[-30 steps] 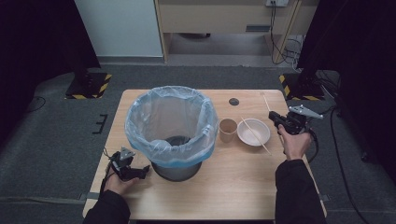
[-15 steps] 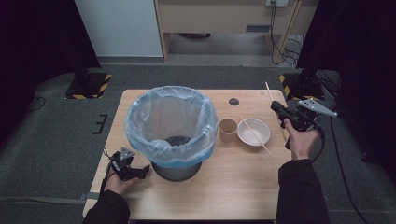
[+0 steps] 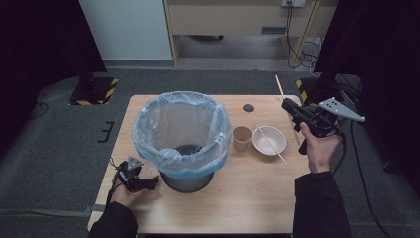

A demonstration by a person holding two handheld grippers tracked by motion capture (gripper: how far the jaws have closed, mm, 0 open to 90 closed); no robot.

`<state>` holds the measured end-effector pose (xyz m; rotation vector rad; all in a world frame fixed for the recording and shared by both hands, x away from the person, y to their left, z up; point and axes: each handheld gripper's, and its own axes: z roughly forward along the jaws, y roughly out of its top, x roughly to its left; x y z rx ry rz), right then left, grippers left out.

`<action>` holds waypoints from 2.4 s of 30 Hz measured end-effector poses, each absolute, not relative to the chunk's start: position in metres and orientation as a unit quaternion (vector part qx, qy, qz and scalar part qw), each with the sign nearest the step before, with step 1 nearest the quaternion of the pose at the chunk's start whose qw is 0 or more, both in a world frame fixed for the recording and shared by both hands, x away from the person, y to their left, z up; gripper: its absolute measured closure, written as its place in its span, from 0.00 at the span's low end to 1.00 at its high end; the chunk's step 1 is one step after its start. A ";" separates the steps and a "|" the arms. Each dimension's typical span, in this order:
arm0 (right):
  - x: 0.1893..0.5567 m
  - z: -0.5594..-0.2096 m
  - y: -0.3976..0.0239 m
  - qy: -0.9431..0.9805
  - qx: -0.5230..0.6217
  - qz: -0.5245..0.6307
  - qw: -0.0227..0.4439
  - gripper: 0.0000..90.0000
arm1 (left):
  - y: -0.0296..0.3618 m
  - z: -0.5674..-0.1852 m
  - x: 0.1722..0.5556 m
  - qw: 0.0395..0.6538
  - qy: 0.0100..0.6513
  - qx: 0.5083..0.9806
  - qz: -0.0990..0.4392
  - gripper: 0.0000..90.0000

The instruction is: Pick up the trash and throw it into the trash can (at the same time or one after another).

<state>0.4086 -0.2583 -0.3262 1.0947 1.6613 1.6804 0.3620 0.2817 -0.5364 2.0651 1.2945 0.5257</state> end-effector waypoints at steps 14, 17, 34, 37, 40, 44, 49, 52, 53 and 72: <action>0.396 -0.282 -0.230 0.609 0.353 0.659 0.265 0.95 | 0.282 -0.536 0.362 0.318 0.492 0.785 0.200 0.00; 0.394 -0.271 -0.222 0.609 0.341 0.665 0.264 0.95 | 0.282 -0.536 0.362 0.319 0.492 0.785 0.200 0.00; 0.387 -0.232 -0.172 0.616 0.293 0.687 0.252 0.95 | 0.282 -0.536 0.362 0.318 0.492 0.785 0.200 0.00; 0.387 -0.228 -0.163 0.617 0.288 0.689 0.247 0.95 | 0.282 -0.536 0.362 0.318 0.492 0.785 0.200 0.00; 0.388 -0.225 -0.153 0.620 0.281 0.692 0.241 0.95 | 0.282 -0.536 0.362 0.318 0.492 0.785 0.200 0.00; 0.388 -0.223 -0.142 0.624 0.274 0.692 0.238 0.95 | 0.281 -0.537 0.362 0.320 0.493 0.784 0.200 0.00; 0.391 -0.224 -0.125 0.628 0.267 0.695 0.226 0.95 | 0.281 -0.537 0.362 0.320 0.493 0.784 0.200 0.00; 0.396 -0.226 -0.112 0.632 0.266 0.694 0.218 0.95 | 0.281 -0.537 0.362 0.320 0.493 0.784 0.200 0.00; 0.396 -0.227 -0.111 0.633 0.266 0.694 0.218 0.95 | 0.281 -0.537 0.362 0.320 0.493 0.784 0.200 0.00; 0.407 -0.241 -0.057 0.649 0.258 0.694 0.175 0.95 | 0.281 -0.537 0.362 0.320 0.492 0.785 0.200 0.00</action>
